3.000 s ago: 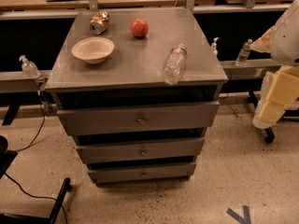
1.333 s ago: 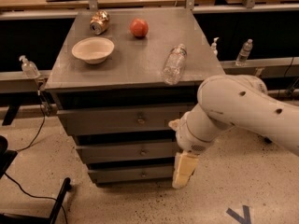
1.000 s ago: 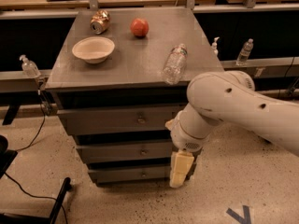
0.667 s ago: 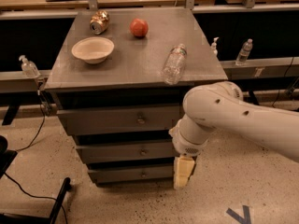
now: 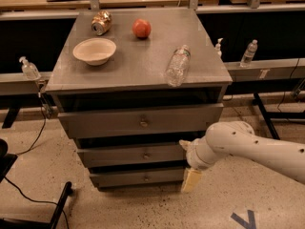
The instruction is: Open middle drawer
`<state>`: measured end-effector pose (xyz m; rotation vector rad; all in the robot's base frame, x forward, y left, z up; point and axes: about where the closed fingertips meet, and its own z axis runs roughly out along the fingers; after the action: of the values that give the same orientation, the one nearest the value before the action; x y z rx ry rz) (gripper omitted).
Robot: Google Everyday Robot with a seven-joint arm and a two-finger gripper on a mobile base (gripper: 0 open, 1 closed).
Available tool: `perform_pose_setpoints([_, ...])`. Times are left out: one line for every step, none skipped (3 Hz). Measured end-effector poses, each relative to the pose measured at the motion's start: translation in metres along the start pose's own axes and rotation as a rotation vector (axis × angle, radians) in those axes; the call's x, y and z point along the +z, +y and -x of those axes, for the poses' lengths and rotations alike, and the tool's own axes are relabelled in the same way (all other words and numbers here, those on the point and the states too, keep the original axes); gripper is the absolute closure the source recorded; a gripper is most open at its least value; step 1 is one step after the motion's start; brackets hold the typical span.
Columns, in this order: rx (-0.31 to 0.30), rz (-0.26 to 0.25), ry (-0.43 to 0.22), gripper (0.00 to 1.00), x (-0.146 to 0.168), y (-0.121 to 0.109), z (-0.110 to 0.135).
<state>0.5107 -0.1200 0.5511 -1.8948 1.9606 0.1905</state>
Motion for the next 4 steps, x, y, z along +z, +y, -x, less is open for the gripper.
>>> perform_pose_setpoints([0.008,-0.057,-0.035,0.0,0.01,-0.013,0.001])
perform_pose_setpoints([0.008,-0.057,-0.035,0.0,0.01,-0.013,0.001])
perform_pose_setpoints([-0.033,-0.094,-0.068,0.0,0.023,-0.015,0.003])
perform_pose_setpoints([-0.143,-0.178,-0.123,0.0,0.048,-0.016,0.003])
